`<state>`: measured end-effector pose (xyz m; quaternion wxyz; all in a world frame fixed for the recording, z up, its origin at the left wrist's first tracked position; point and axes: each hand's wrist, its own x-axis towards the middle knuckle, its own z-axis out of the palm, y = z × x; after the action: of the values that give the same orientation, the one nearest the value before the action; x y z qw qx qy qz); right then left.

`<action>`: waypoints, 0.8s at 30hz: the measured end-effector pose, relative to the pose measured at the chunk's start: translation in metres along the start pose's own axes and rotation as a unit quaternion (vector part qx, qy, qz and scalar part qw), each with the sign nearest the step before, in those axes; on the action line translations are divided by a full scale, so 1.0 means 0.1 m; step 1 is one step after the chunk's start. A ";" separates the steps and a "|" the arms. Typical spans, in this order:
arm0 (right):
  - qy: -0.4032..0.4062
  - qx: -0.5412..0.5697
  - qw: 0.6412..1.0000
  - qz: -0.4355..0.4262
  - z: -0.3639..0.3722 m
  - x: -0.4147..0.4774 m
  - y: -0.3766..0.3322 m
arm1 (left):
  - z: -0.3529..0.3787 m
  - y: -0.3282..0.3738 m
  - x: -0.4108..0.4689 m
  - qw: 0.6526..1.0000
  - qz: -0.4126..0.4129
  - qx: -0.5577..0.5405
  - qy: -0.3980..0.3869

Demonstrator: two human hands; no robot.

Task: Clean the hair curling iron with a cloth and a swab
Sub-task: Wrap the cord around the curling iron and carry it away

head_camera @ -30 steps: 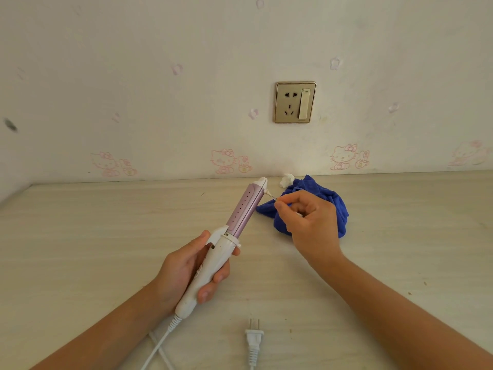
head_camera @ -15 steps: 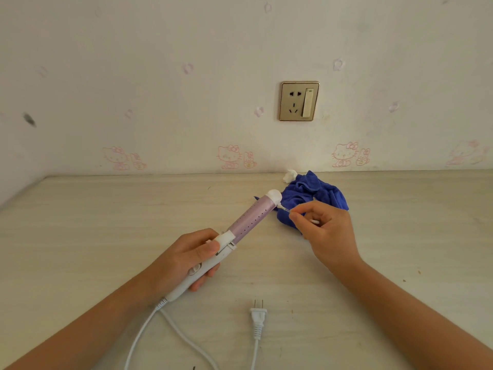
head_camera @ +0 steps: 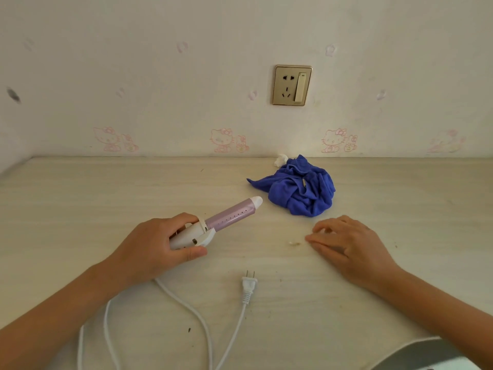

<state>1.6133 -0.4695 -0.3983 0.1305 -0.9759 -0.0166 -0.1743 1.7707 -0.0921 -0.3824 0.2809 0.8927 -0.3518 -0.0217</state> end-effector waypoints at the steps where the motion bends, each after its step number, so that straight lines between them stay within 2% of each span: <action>1: -0.038 -0.026 0.999 -0.008 -0.04 -0.08 0.05 | 0.01 0.00 0.00 1.000 0.002 0.005 0.000; 4: -0.138 -0.064 0.988 0.006 -0.11 -0.26 0.14 | 0.02 0.00 0.00 1.000 0.006 0.007 0.004; 6: -0.167 -0.054 0.984 0.011 -0.12 -0.29 0.15 | 0.01 0.01 0.00 1.000 0.009 0.011 0.006; 8: -0.147 -0.009 0.988 0.037 -0.16 -0.28 0.11 | -0.01 0.06 0.01 1.000 0.016 0.022 0.014; 12: -0.002 0.159 0.983 0.097 -0.21 -0.18 -0.27 | -0.10 0.30 0.03 0.997 0.058 0.000 0.044; 14: -0.007 0.268 0.959 0.097 -0.19 -0.06 -0.63 | -0.17 0.52 0.06 0.994 0.081 -0.042 0.055; 18: -0.172 0.483 0.857 0.052 -0.17 0.33 -1.43 | -0.25 1.02 0.11 0.981 0.130 -0.133 0.051; 20: -0.186 0.580 0.793 0.007 -0.14 0.47 -1.77 | -0.32 1.22 0.13 0.976 0.147 -0.151 0.050; 22: -0.194 0.672 0.714 0.006 -0.13 0.54 -1.99 | -0.42 1.33 0.13 0.974 0.162 -0.150 0.056; 24: -0.223 0.719 0.658 0.004 -0.10 0.52 -2.10 | -0.52 1.36 0.12 0.972 0.168 -0.153 0.056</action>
<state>1.6429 -0.2695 -0.3192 0.7848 -0.5870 -0.1616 0.1159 1.7078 -0.1551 -0.2665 0.4326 0.7673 -0.4729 0.0220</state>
